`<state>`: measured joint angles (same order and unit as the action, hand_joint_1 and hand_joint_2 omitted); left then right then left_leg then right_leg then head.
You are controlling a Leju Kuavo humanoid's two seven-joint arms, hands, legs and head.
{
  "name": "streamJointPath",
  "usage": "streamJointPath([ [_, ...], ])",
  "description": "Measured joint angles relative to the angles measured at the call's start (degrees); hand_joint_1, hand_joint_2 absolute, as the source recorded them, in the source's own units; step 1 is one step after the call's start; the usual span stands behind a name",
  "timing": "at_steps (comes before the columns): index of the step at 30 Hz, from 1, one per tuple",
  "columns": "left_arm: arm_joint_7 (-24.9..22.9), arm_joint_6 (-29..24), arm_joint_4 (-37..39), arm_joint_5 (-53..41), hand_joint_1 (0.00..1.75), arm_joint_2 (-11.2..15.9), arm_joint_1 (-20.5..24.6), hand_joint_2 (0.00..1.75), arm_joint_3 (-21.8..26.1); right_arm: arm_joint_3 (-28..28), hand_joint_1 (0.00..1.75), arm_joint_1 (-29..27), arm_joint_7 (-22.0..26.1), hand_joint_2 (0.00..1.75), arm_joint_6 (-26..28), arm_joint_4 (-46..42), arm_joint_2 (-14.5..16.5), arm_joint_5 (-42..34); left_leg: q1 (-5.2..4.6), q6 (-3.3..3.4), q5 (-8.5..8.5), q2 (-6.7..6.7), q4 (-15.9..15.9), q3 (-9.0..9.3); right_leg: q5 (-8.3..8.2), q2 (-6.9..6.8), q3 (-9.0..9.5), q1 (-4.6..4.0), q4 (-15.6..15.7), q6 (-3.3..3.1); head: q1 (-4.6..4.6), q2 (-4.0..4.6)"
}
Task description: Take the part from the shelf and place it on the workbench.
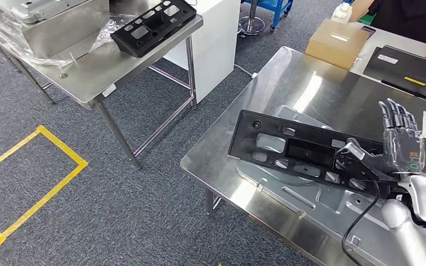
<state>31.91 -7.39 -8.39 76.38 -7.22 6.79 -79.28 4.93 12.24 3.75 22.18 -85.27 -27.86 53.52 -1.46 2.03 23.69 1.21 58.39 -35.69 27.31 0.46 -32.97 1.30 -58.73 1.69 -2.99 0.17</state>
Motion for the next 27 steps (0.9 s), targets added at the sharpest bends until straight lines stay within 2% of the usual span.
streamJointPath([
  [10,0.0,0.7,0.0,-0.1,0.00,-0.4,0.7,1.75,-0.1,2.8,0.00,0.0,0.9,0.00,-4.8,-7.3,-5.6,-6.0,-0.02,0.03,0.02,-0.01,0.1,0.00,-0.01,0.02,0.04,0.01,0.0,0.01,0.00,0.00],
  [16,0.7,1.5,0.0,0.7,0.00,-0.6,0.7,1.75,-0.1,3.2,0.00,0.7,1.1,0.00,-4.9,-9.2,-9.4,-10.2,-0.02,0.04,0.02,0.01,0.1,-0.01,-0.01,-0.01,0.05,0.01,0.0,0.01,0.00,0.00],
  [23,2.6,2.0,0.0,3.0,0.00,-0.7,0.7,1.75,0.4,4.4,0.00,-1.5,2.3,0.00,-3.9,-12.9,-10.8,-13.5,-0.01,0.05,0.04,0.00,0.1,-0.01,0.00,0.00,0.04,0.00,0.0,0.01,0.00,0.00],
  [27,3.4,2.3,0.0,4.1,0.00,-0.7,0.7,0.00,0.9,4.4,0.00,-2.2,2.6,0.00,-3.5,-13.6,-11.0,-13.5,-0.01,0.05,0.04,-0.01,0.1,-0.01,0.00,0.00,0.05,-0.01,0.0,0.01,0.00,0.00],
])
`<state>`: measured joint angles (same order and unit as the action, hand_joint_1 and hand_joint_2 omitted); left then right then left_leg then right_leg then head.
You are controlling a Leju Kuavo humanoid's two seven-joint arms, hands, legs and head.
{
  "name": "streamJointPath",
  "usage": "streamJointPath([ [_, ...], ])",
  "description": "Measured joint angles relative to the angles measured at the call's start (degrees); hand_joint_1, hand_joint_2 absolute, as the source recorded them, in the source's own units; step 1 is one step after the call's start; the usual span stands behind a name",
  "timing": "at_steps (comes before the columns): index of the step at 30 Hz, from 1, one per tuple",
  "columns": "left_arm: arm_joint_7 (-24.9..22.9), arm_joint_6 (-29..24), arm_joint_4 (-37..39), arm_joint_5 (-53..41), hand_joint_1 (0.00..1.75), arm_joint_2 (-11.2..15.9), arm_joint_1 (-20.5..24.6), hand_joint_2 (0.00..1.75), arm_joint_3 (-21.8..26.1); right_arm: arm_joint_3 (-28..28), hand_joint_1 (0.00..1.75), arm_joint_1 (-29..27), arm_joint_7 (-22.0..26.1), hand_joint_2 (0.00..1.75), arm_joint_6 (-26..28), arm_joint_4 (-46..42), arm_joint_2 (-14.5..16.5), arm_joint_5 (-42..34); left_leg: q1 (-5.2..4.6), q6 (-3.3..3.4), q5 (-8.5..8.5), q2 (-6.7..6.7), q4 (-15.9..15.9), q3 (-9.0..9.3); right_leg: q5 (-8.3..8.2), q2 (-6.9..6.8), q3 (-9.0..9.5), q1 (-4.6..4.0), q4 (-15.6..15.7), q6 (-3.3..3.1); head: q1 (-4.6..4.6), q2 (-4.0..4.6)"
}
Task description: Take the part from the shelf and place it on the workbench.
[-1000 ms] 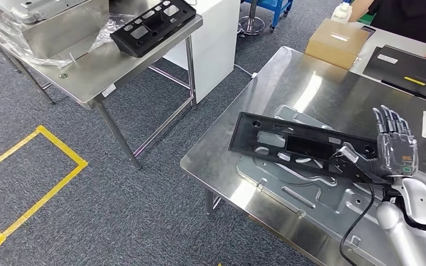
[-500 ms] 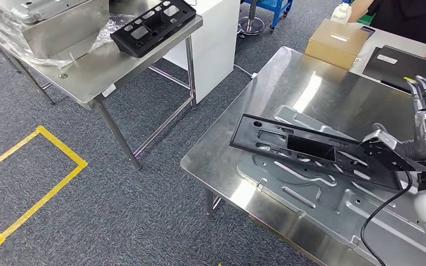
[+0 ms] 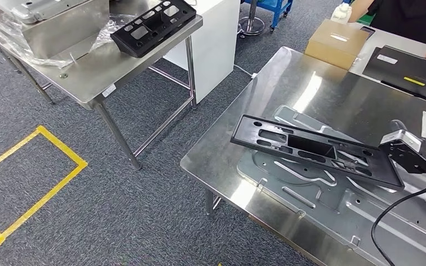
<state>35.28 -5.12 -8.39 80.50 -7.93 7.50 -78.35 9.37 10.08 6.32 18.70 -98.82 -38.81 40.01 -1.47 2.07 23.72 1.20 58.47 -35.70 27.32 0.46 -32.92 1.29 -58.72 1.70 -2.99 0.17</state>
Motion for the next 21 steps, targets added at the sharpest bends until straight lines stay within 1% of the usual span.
streamJointPath([
  [4,1.2,0.7,0.0,0.3,0.00,0.0,0.0,0.00,0.7,-0.4,0.00,-0.2,0.5,0.00,1.2,0.3,0.3,0.8,-0.04,0.03,0.04,0.00,0.1,-0.01,-0.02,0.00,0.02,0.03,0.0,0.03,0.00,0.00],
  [8,1.4,1.9,0.0,0.2,0.00,0.0,-0.1,0.00,0.9,-0.5,0.00,-0.6,0.5,0.00,1.7,1.0,0.6,0.7,-0.14,0.39,0.32,0.01,0.4,-0.06,0.04,-0.01,0.16,0.28,0.1,0.29,0.00,0.00],
  [11,1.4,2.0,0.0,0.3,0.00,0.0,-0.2,0.00,1.0,-0.5,0.00,-0.6,0.6,0.00,1.7,1.6,0.6,0.0,-0.23,0.76,0.38,0.01,0.5,0.01,-0.02,0.01,0.35,0.38,0.3,0.67,0.00,0.00],
  [13,1.3,2.0,0.0,0.3,0.00,0.0,-0.3,0.00,1.0,-0.5,0.00,-0.4,0.8,0.00,1.6,2.2,0.6,-0.2,-0.01,1.16,-0.17,-0.13,-0.4,0.50,0.21,0.01,0.59,0.34,0.3,1.03,0.01,0.00],
  [14,1.3,2.0,0.0,0.3,0.00,-0.1,-0.2,0.00,1.0,-0.5,0.00,-0.2,0.8,0.00,1.6,2.5,0.6,-0.3,0.13,1.39,-0.52,-0.24,-1.0,0.77,1.06,-0.03,0.38,0.30,-0.5,1.17,0.01,0.00],
  [15,1.3,1.9,0.0,0.3,0.00,-0.1,-0.2,0.00,1.0,-0.4,0.00,0.0,0.8,0.00,1.6,2.8,0.6,-0.3,0.27,1.57,-0.81,-0.36,-1.5,0.98,2.55,-0.09,-0.30,0.29,-2.3,1.29,0.01,0.00],
  [16,1.3,1.9,0.0,0.3,0.00,-0.2,-0.3,0.00,1.0,-0.4,0.00,0.2,0.8,0.00,1.6,3.2,0.6,-0.4,0.28,1.67,-0.95,-0.44,-1.7,1.02,4.51,-0.17,-1.53,0.34,-5.4,1.41,0.01,0.00],
  [17,1.3,1.8,0.0,0.3,0.00,-0.2,-0.3,0.00,1.0,-0.5,0.00,0.4,0.8,0.00,1.6,3.5,0.6,-0.4,0.27,1.73,-1.00,-0.49,-1.7,0.93,6.48,-0.18,-3.07,0.35,-9.0,1.58,0.00,0.00],
  [18,1.3,1.8,0.0,0.3,0.00,-0.3,-0.3,0.00,1.1,-0.5,0.00,0.4,0.8,0.00,1.6,3.8,0.6,-0.4,0.25,1.71,-1.03,-0.51,-1.6,0.78,7.77,-0.19,-4.43,0.40,-12.3,1.77,0.00,0.00],
  [19,1.3,1.8,0.0,0.3,0.00,-0.3,-0.4,0.00,1.1,-0.5,0.00,0.4,0.8,0.00,1.6,4.1,0.6,-0.4,0.25,1.69,-1.05,-0.52,-1.5,0.61,8.06,-0.20,-5.10,0.46,-14.1,1.94,0.00,0.00],
  [20,1.2,1.7,0.0,0.3,0.00,-0.3,-0.4,0.00,1.1,-0.5,0.00,0.4,0.8,0.00,1.6,4.3,0.6,-0.4,0.28,1.64,-1.07,-0.54,-1.3,0.41,7.20,-0.23,-4.71,0.52,-13.7,2.07,0.01,0.00],
  [21,1.2,1.7,0.0,0.3,0.00,-0.4,-0.4,0.00,1.1,-0.4,0.00,0.4,0.8,0.00,1.6,4.4,0.6,-0.4,0.32,1.57,-1.07,-0.55,-1.0,0.19,5.51,-0.30,-3.24,0.61,-11.2,2.18,0.01,0.00],
])
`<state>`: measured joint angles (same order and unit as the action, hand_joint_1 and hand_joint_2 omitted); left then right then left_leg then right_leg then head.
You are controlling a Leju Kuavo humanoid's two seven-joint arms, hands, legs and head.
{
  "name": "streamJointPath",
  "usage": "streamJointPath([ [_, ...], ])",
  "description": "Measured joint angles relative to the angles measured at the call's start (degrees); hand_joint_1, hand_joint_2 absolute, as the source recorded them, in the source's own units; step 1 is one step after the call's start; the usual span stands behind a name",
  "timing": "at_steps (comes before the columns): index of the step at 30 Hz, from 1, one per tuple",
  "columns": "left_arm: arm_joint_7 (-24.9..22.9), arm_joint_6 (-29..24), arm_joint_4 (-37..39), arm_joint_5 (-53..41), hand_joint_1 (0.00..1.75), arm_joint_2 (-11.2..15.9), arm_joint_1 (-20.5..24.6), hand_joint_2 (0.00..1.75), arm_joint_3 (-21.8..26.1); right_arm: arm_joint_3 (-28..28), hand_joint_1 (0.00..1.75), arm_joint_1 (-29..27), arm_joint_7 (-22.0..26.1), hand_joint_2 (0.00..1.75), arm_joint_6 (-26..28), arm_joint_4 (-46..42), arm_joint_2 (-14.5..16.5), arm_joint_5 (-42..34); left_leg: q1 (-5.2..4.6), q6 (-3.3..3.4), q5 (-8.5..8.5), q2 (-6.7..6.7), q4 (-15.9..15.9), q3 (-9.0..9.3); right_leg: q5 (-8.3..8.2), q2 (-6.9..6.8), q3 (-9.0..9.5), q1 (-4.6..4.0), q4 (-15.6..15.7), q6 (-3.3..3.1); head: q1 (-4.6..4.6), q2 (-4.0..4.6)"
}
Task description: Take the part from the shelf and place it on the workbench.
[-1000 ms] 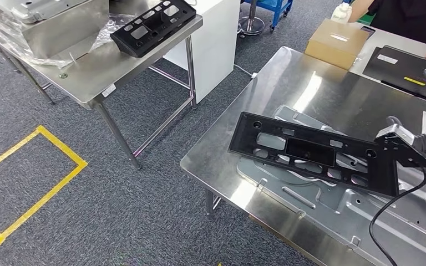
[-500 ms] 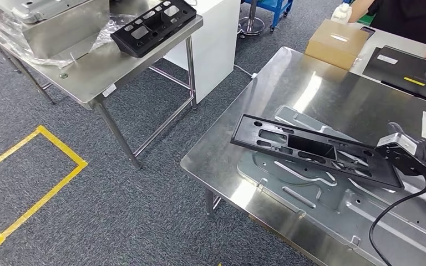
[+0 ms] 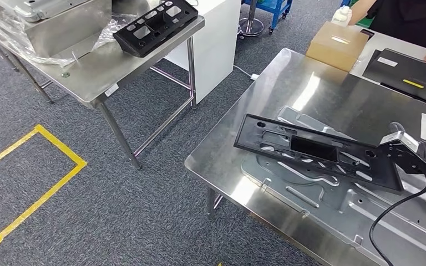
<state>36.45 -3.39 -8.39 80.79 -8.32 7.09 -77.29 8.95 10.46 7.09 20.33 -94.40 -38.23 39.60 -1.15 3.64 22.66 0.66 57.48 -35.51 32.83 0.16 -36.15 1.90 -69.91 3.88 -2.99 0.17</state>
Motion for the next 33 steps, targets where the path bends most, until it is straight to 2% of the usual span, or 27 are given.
streamJointPath([
  [1,-0.1,0.0,0.0,-0.1,0.00,-0.1,0.0,0.00,0.0,0.1,0.00,-0.1,-0.1,0.00,0.0,0.0,0.0,0.0,0.03,-0.13,0.04,0.00,0.4,-0.24,-1.59,-0.09,2.18,0.10,4.1,0.05,0.00,0.00],
  [3,-0.3,0.1,0.0,-0.3,0.00,-0.2,0.1,0.00,0.0,0.5,0.00,-0.8,-0.3,0.00,0.0,-0.3,-0.2,-0.2,-0.01,-0.69,0.00,0.15,1.0,-0.65,-3.71,-0.07,5.36,-0.17,9.8,-0.43,0.01,0.00],
  [4,-0.4,0.1,0.0,-0.4,0.00,-0.2,0.1,0.00,0.0,0.8,0.00,-1.3,-0.5,0.00,0.0,-0.5,-0.3,-0.3,-0.05,-1.03,-0.10,0.26,1.2,-0.82,-3.89,0.00,5.85,-0.37,11.0,-0.85,0.01,0.00],
  [5,-0.5,0.2,0.0,-0.4,0.00,-0.3,0.1,0.00,0.0,1.2,0.00,-1.8,-0.6,0.00,0.0,-0.8,-0.4,-0.3,-0.06,-1.41,-0.31,0.37,1.2,-0.94,-4.10,0.09,5.66,-0.61,10.9,-1.34,0.02,0.00],
  [7,-0.8,0.2,0.0,-0.6,0.00,-0.3,0.1,0.00,0.0,1.9,0.00,-2.6,-0.8,0.00,-0.1,-1.4,-0.5,-0.5,-0.04,-2.11,-0.32,0.46,1.5,-1.27,-4.48,0.03,5.21,-0.44,11.2,-2.29,0.02,0.00],
  [8,-0.8,0.3,0.0,-0.7,0.00,-0.3,0.1,0.00,0.0,2.3,0.00,-2.9,-0.9,0.00,-0.2,-1.7,-0.6,-0.6,0.02,-2.51,0.61,0.38,2.3,-1.65,-4.83,-0.05,4.94,-0.33,11.2,-2.81,0.01,0.00],
  [9,-0.9,0.3,0.0,-0.8,0.00,-0.3,0.2,0.00,0.0,2.6,0.00,-3.3,-1.1,0.00,-0.5,-1.9,-0.8,-0.8,0.12,-2.87,2.45,0.27,4.3,-2.34,-5.21,-0.15,4.61,-0.22,11.3,-3.29,0.01,0.00],
  [10,-1.0,0.3,0.0,-1.0,0.00,-0.3,0.3,0.00,0.0,3.0,0.00,-3.6,-1.2,0.00,-0.8,-2.0,-1.0,-1.1,0.32,-3.23,5.05,0.11,7.4,-3.38,-5.59,-0.24,4.20,-0.22,11.3,-3.62,0.01,0.00],
  [12,-1.3,0.4,0.0,-1.3,0.00,-0.3,0.5,0.00,0.0,3.9,0.00,-4.2,-1.3,0.00,-1.5,-2.1,-1.6,-1.9,0.69,-3.76,9.86,-0.13,15.2,-5.57,-6.32,-0.31,3.17,-0.35,11.2,-3.80,0.00,0.00],
  [13,-1.5,0.6,0.0,-1.4,0.00,-0.3,0.6,0.00,-0.1,4.3,0.00,-4.2,-1.3,0.00,-1.8,-2.1,-1.9,-2.3,0.86,-3.89,10.90,-0.21,17.6,-5.87,-6.71,-0.32,2.62,-0.41,11.2,-3.76,0.00,0.00],
  [14,-1.8,0.7,-0.1,-1.5,0.00,-0.3,0.8,0.00,-0.1,4.5,0.00,-4.2,-1.4,0.00,-2.2,-2.0,-2.2,-2.5,0.97,-3.92,10.77,-0.26,17.9,-5.08,-7.08,-0.33,2.10,-0.46,11.1,-3.69,-0.01,0.00],
  [15,-2.0,0.8,-0.1,-1.7,0.00,-0.3,1.1,0.00,-0.1,4.7,0.00,-4.0,-1.4,0.00,-2.5,-1.9,-2.6,-2.7,1.04,-3.86,9.77,-0.28,16.0,-3.21,-7.44,-0.32,1.64,-0.49,11.1,-3.58,0.00,0.00],
  [17,-2.6,1.0,-0.1,-2.0,0.00,-0.3,1.8,0.00,-0.2,4.9,0.00,-3.3,-1.4,0.00,-2.9,-1.5,-3.5,-3.0,1.04,-3.42,7.54,-0.28,7.3,2.81,-8.11,-0.30,0.98,-0.54,11.0,-3.21,0.00,0.00],
  [18,-2.8,1.1,-0.1,-2.2,0.00,-0.3,2.1,0.00,-0.2,5.0,0.00,-2.9,-1.4,0.00,-3.0,-1.3,-3.9,-3.1,0.91,-3.15,6.80,-0.25,3.7,5.07,-8.44,-0.31,0.82,-0.55,11.1,-2.91,0.00,0.00],
  [19,-2.9,1.3,-0.1,-2.3,0.00,-0.3,2.4,0.00,-0.2,5.1,0.00,-2.6,-1.4,0.00,-3.1,-1.0,-4.3,-3.2,0.78,-2.92,6.44,-0.22,1.3,6.42,-8.78,-0.33,0.76,-0.54,11.2,-2.53,0.00,0.00],
  [20,-3.0,1.3,-0.1,-2.4,0.00,-0.3,2.7,0.00,-0.3,5.2,0.00,-2.4,-1.3,0.00,-3.1,-0.8,-4.6,-3.2,0.61,-2.74,6.43,-0.19,0.5,6.69,-9.12,-0.36,0.73,-0.53,11.3,-2.11,0.00,0.00],
  [22,-3.3,1.5,-0.2,-2.6,0.00,-0.4,2.9,0.00,-0.3,5.3,0.00,-2.1,-1.2,0.00,-3.0,-0.2,-4.8,-3.2,0.48,-2.01,5.47,-0.22,0.1,6.26,-9.77,-0.37,0.68,-0.37,11.6,-1.23,0.01,0.00],
  [23,-3.5,1.5,-0.2,-2.7,0.00,-0.4,3.0,0.00,-0.4,5.3,0.00,-2.0,-1.1,0.00,-2.9,0.1,-4.9,-3.0,0.49,-1.48,4.91,-0.29,-0.3,6.05,-9.38,-0.34,0.43,-0.29,11.4,-0.91,0.01,0.00],
  [24,-3.6,1.5,-0.2,-2.8,0.00,-0.5,3.1,0.00,-0.4,5.3,0.00,-2.0,-1.1,0.00,-2.8,0.5,-4.9,-2.8,0.54,-0.91,4.17,-0.38,-0.7,5.67,-8.10,-0.32,-0.06,-0.21,10.5,-0.68,0.01,0.00],
  [25,-3.8,1.6,-0.2,-2.9,0.00,-0.5,3.2,0.00,-0.5,5.3,0.00,-2.0,-1.0,0.00,-2.6,0.7,-4.9,-2.6,0.60,-0.50,3.43,-0.47,-1.1,5.17,-5.91,-0.29,-0.87,-0.16,8.4,-0.54,0.02,0.00],
  [27,-4.0,1.6,-0.2,-3.2,0.00,-0.6,3.3,0.00,-0.6,5.3,0.00,-2.2,-1.0,0.00,-2.3,1.1,-4.9,-2.4,0.39,-0.14,2.31,-0.54,-1.0,3.73,-0.72,-0.25,-3.00,-0.20,1.4,-0.34,0.03,0.00],
  [28,-4.1,1.6,-0.2,-3.3,0.00,-0.7,3.3,0.00,-0.6,5.3,0.00,-2.4,-1.0,0.00,-2.2,1.2,-4.9,-2.3,0.27,-0.09,1.82,-0.55,-0.9,2.92,0.74,-0.25,-3.72,-0.22,-1.8,-0.24,0.04,0.00],
  [29,-4.2,1.6,-0.2,-3.3,0.00,-0.7,3.3,0.00,-0.6,5.4,0.00,-2.7,-1.0,0.00,-2.1,1.3,-4.9,-2.3,0.14,-0.05,1.34,-0.54,-0.8,2.12,0.97,-0.24,-3.70,-0.23,-3.6,-0.21,0.04,0.00],
  [30,-4.2,1.6,-0.2,-3.3,0.00,-0.7,3.3,0.00,-0.6,5.5,0.00,-2.9,-1.0,0.00,-2.1,1.4,-4.9,-2.3,0.06,-0.06,0.92,-0.54,-0.5,1.34,0.08,-0.25,-2.69,-0.26,-3.4,-0.26,0.04,0.00],
  [31,-4.2,1.6,-0.2,-3.3,0.00,-0.8,3.3,0.00,-0.6,5.6,0.00,-3.1,-1.0,0.00,-2.1,1.4,-4.9,-2.3,0.01,-0.12,0.57,-0.53,-0.3,0.62,-1.46,-0.25,-0.62,-0.31,-1.0,-0.38,0.04,0.00],
  [32,-4.2,1.7,-0.2,-3.3,0.00,-0.8,3.3,0.00,-0.6,5.8,0.00,-3.2,-1.0,0.00,-2.1,1.4,-4.9,-2.3,-0.02,-0.21,0.28,-0.52,0.1,0.01,-2.64,-0.25,2.20,-0.42,2.9,-0.60,0.04,-0.01],
  [33,-4.2,1.7,-0.2,-3.3,0.00,-0.9,3.3,0.00,-0.6,6.0,0.00,-3.2,-0.9,0.00,-2.1,1.4,-4.9,-2.3,-0.09,-0.39,0.03,-0.50,0.5,-0.51,-3.07,-0.26,4.92,-0.65,7.0,-0.90,0.03,-0.01],
])
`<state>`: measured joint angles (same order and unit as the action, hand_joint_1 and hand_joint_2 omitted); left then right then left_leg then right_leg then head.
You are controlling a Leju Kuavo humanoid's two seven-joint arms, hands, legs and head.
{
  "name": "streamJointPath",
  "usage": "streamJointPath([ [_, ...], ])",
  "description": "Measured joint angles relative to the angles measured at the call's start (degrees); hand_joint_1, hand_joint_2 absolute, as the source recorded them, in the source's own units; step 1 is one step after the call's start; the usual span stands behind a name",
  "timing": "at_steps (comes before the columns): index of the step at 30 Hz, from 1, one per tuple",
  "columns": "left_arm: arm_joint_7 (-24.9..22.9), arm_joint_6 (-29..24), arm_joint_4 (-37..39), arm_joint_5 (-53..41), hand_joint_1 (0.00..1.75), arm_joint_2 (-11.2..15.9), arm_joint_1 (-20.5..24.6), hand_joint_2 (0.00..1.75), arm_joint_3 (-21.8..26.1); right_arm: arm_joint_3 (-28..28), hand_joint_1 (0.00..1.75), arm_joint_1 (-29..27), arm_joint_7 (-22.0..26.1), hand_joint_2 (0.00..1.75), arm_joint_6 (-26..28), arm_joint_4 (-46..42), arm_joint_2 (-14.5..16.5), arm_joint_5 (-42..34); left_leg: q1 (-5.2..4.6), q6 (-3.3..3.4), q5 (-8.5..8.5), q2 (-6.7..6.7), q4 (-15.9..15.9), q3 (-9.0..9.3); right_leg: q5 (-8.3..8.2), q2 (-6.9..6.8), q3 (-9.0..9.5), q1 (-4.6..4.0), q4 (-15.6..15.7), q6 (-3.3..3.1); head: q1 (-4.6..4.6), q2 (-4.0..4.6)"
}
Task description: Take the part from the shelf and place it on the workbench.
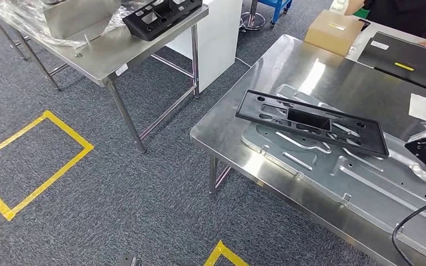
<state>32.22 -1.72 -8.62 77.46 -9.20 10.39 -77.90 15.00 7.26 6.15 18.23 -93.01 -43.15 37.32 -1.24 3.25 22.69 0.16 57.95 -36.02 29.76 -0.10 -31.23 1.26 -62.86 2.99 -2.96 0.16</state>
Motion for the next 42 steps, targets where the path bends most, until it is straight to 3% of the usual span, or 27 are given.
streamJointPath([
  [2,0.0,0.0,0.0,0.0,0.00,-0.2,0.0,0.00,0.0,0.4,0.00,-0.1,0.1,0.00,0.0,0.0,-0.1,0.0,-0.08,-0.52,-0.53,0.03,0.4,-0.44,0.21,0.01,3.07,-0.46,4.9,-0.73,-0.01,0.00],
  [5,0.0,0.0,-0.1,-0.1,0.00,-0.4,0.0,0.00,0.0,0.7,0.00,-0.2,0.1,0.00,0.0,0.0,-0.2,-0.1,-0.13,-1.51,-1.19,0.13,0.4,-0.80,-0.67,-0.10,2.70,-0.49,5.7,-1.90,-0.03,0.01],
  [6,0.0,0.0,-0.1,-0.1,0.00,-0.4,0.0,0.00,0.0,0.7,0.00,-0.2,0.1,0.00,0.0,0.0,-0.2,-0.1,-0.10,-1.87,-0.20,0.16,1.2,-1.30,-1.27,-0.21,2.25,-0.34,5.9,-2.39,-0.04,0.01],
  [8,-0.1,-0.1,-0.1,-0.1,0.00,-0.4,0.0,0.00,0.0,0.7,0.00,-0.3,0.2,0.00,0.0,0.0,-0.2,-0.1,0.22,-2.54,4.64,0.19,5.9,-3.01,-2.53,-0.43,0.99,-0.10,6.1,-3.05,-0.04,0.01],
  [10,-0.3,-0.1,-0.1,-0.2,0.00,-0.4,0.0,0.00,0.0,0.7,0.00,-0.7,0.3,0.00,0.1,0.0,-0.2,0.1,0.71,-3.14,9.55,0.17,13.4,-4.82,-3.69,-0.45,-0.56,-0.10,6.0,-3.19,-0.05,0.01],
  [11,-0.5,-0.2,-0.1,-0.3,0.00,-0.4,0.0,0.00,0.0,0.8,0.00,-1.1,0.4,0.00,0.1,0.0,-0.1,0.3,0.94,-3.37,10.27,0.16,16.2,-5.02,-4.25,-0.45,-1.34,-0.10,5.9,-3.09,-0.05,0.01],
  [12,-0.6,-0.2,-0.1,-0.4,0.00,-0.4,0.0,0.00,0.0,0.9,0.00,-1.5,0.5,0.00,0.2,-0.1,0.0,0.5,1.15,-3.54,9.71,0.15,17.1,-4.39,-4.76,-0.45,-2.09,-0.09,5.8,-2.95,-0.05,0.01],
  [13,-0.7,-0.2,-0.1,-0.4,0.00,-0.4,0.0,0.00,0.0,1.0,0.00,-2.0,0.6,0.00,0.3,-0.2,0.1,0.8,1.31,-3.62,8.29,0.15,16.0,-2.76,-5.24,-0.47,-2.79,-0.08,5.7,-2.78,-0.04,0.01],
  [14,-0.7,-0.2,-0.1,-0.5,0.00,-0.4,0.0,0.00,0.0,1.2,0.00,-2.4,0.7,0.00,0.4,-0.4,0.2,1.1,1.42,-3.60,6.79,0.15,12.8,-0.12,-5.66,-0.48,-3.41,-0.06,5.5,-2.59,-0.04,0.01],
  [16,-0.8,-0.2,-0.1,-0.6,0.00,-0.4,0.1,0.00,0.0,1.6,0.00,-3.2,0.8,0.00,0.6,-0.8,0.5,1.7,1.34,-3.22,6.19,0.21,4.0,6.09,-6.42,-0.52,-4.27,-0.08,5.3,-2.05,-0.05,0.01],
  [18,-0.8,-0.2,-0.1,-0.6,0.00,-0.4,0.3,0.00,-0.1,1.9,0.00,-3.5,0.9,0.00,0.8,-1.2,0.9,2.3,1.04,-2.62,6.84,0.27,-0.9,8.94,-7.32,-0.58,-4.57,-0.03,5.4,-1.32,-0.04,0.00],
  [20,-0.9,-0.2,-0.1,-0.7,0.00,-0.4,0.3,0.00,-0.1,2.0,0.00,-3.6,0.9,0.00,0.9,-1.3,1.4,2.7,0.86,-1.82,5.99,0.20,-1.6,8.41,-8.22,-0.56,-4.80,0.20,5.7,-0.51,-0.03,0.00],
  [21,-1.0,-0.2,-0.1,-0.7,0.00,-0.4,0.3,0.00,-0.2,2.0,0.00,-3.7,0.9,0.00,0.9,-1.3,1.7,2.8,0.81,-1.34,5.35,0.10,-1.9,8.06,-7.81,-0.51,-5.19,0.34,5.5,-0.21,-0.03,0.00],
  [23,-1.1,-0.2,-0.1,-0.7,0.00,-0.4,0.4,0.00,-0.4,2.0,0.00,-3.7,1.0,0.00,0.8,-1.1,2.0,3.0,0.83,-0.45,3.87,-0.13,-2.2,6.87,-3.68,-0.39,-6.80,0.55,1.9,0.05,-0.02,0.01],
  [25,-1.2,-0.3,-0.1,-0.7,0.00,-0.3,0.5,0.00,-0.5,2.0,0.00,-3.6,1.0,0.00,0.7,-0.9,2.3,3.1,0.67,-0.04,2.57,-0.24,-2.1,5.15,1.94,-0.26,-8.85,0.53,-5.6,0.18,-0.02,0.01],
  [26,-1.2,-0.3,-0.1,-0.7,0.00,-0.3,0.4,0.00,-0.5,2.0,0.00,-3.6,1.0,0.00,0.6,-0.8,2.4,3.2,0.60,0.00,1.99,-0.25,-2.0,4.24,3.15,-0.20,-9.30,0.52,-8.7,0.28,-0.02,0.01],
  [27,-1.2,-0.4,-0.1,-0.7,0.00,-0.3,0.4,0.00,-0.5,2.0,0.00,-3.6,1.0,0.00,0.5,-0.6,2.6,3.2,0.54,-0.01,1.48,-0.26,-1.7,3.33,2.94,-0.15,-9.00,0.52,-10.3,0.35,-0.02,0.01],
  [28,-1.2,-0.4,-0.1,-0.7,0.00,-0.3,0.3,0.00,-0.6,2.0,0.00,-3.6,1.0,0.00,0.5,-0.5,2.8,3.2,0.52,-0.06,1.03,-0.26,-1.4,2.39,1.66,-0.14,-7.72,0.53,-9.8,0.39,-0.02,0.01],
  [30,-1.1,-0.5,-0.1,-0.6,0.00,-0.3,0.2,0.00,-0.7,2.0,0.00,-3.6,1.1,0.00,0.6,-0.5,3.0,3.6,0.50,-0.34,0.34,-0.23,-0.4,0.61,-0.61,-0.15,-2.51,0.52,-3.3,0.24,-0.03,0.01],
  [32,-0.9,-0.5,-0.1,-0.6,0.00,-0.4,0.0,0.00,-0.8,2.0,0.00,-3.7,1.2,0.00,0.8,-0.7,3.3,4.4,0.39,-0.87,-0.24,-0.15,0.5,-0.49,-0.30,-0.09,2.06,0.20,3.5,-0.19,-0.05,0.01],
  [33,-0.8,-0.5,-0.1,-0.6,0.00,-0.4,0.0,0.00,-0.8,2.0,0.00,-3.8,1.2,0.00,1.0,-0.8,3.6,4.7,0.34,-1.19,-0.57,-0.12,0.6,-0.72,0.31,-0.04,2.85,0.01,5.1,-0.46,-0.06,0.00],
  [35,-0.6,-0.5,-0.1,-0.6,0.00,-0.4,-0.2,0.00,-0.9,1.9,0.00,-3.9,1.2,0.00,1.1,-1.0,4.1,5.2,0.30,-1.89,-1.19,-0.07,0.7,-0.91,-0.22,-0.07,2.56,-0.05,5.4,-1.15,-0.06,0.00],
  [37,-0.6,-0.5,-0.1,-0.6,0.00,-0.4,-0.4,0.00,-0.9,1.9,0.00,-3.9,1.2,0.00,1.1,-1.1,4.6,5.5,0.44,-2.59,0.70,0.01,2.2,-1.77,-1.23,-0.32,1.74,0.15,5.5,-1.98,-0.07,0.01],
  [38,-0.6,-0.5,-0.1,-0.6,0.00,-0.3,-0.4,0.00,-0.9,1.8,0.00,-4.0,1.2,0.00,1.1,-1.2,4.8,5.6,0.55,-2.92,3.17,0.04,4.4,-2.59,-1.85,-0.45,1.14,0.26,5.6,-2.34,-0.07,0.01],
  [40,-0.5,-0.5,-0.1,-0.6,0.00,-0.3,-0.4,0.00,-1.0,1.8,0.00,-4.2,1.4,0.00,0.9,-1.5,5.5,5.7,0.79,-3.35,8.85,0.04,11.5,-4.53,-3.10,-0.52,-0.40,0.13,5.5,-2.68,-0.08,0.01],
  [41,-0.4,-0.5,-0.1,-0.6,0.00,-0.3,-0.4,0.00,-1.0,1.7,0.00,-4.4,1.5,0.00,0.7,-1.7,6.0,5.6,0.87,-3.45,10.36,0.04,14.9,-5.13,-3.77,-0.51,-1.29,0.07,5.5,-2.68,-0.08,0.01],
  [42,-0.4,-0.5,-0.1,-0.6,0.00,-0.3,-0.4,0.00,-1.0,1.6,0.00,-4.7,1.8,0.00,0.3,-2.0,6.5,5.4,0.91,-3.48,10.46,0.03,17.1,-5.07,-4.44,-0.51,-2.19,0.02,5.5,-2.63,-0.08,0.01],
])
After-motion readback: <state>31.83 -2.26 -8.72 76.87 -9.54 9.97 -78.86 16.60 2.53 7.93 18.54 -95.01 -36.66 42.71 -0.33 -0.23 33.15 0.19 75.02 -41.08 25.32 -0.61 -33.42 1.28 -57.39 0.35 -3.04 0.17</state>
